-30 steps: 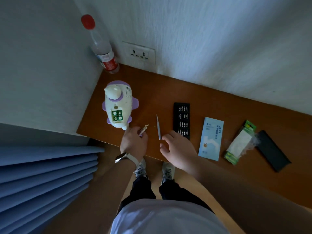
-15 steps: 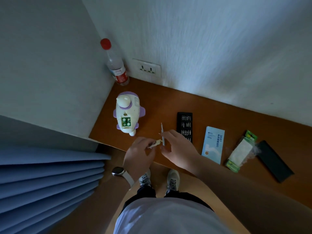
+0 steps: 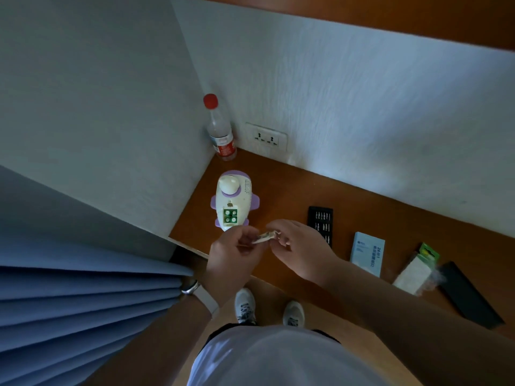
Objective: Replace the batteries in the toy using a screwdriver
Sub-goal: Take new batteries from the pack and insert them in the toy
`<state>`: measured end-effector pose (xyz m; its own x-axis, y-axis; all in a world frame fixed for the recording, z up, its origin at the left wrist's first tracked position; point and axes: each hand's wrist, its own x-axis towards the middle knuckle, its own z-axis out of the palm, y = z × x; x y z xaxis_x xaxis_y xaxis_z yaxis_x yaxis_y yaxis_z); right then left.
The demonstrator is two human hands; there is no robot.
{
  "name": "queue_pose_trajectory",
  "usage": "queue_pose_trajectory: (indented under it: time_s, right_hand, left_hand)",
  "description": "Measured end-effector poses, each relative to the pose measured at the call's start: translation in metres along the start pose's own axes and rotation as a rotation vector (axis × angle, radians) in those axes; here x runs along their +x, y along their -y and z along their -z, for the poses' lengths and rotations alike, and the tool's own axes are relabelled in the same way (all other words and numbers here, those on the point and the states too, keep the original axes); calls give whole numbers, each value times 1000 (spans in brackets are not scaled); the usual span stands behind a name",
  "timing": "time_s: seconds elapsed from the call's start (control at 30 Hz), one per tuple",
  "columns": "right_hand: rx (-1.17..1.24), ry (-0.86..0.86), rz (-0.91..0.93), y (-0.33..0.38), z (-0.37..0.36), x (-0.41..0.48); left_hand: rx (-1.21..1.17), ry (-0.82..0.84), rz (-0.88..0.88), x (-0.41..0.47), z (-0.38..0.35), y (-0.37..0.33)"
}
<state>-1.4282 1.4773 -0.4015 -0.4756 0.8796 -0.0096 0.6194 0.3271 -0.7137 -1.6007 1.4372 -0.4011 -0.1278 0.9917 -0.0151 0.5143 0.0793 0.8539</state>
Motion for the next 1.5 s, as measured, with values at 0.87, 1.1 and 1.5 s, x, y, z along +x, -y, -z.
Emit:
queue_pose_trajectory:
  time_s: [0.87,1.1,1.5]
  right_hand:
    - [284,-57,-402,65,-60,65]
    - [186,-51,-478,71,-88,55]
    - [144,-119,-506,67,-88,48]
  left_hand:
    - [-289,250,234,62,90,38]
    - [-297,412,268,55,98,73]
    - [-319,429,237,63,88,76]
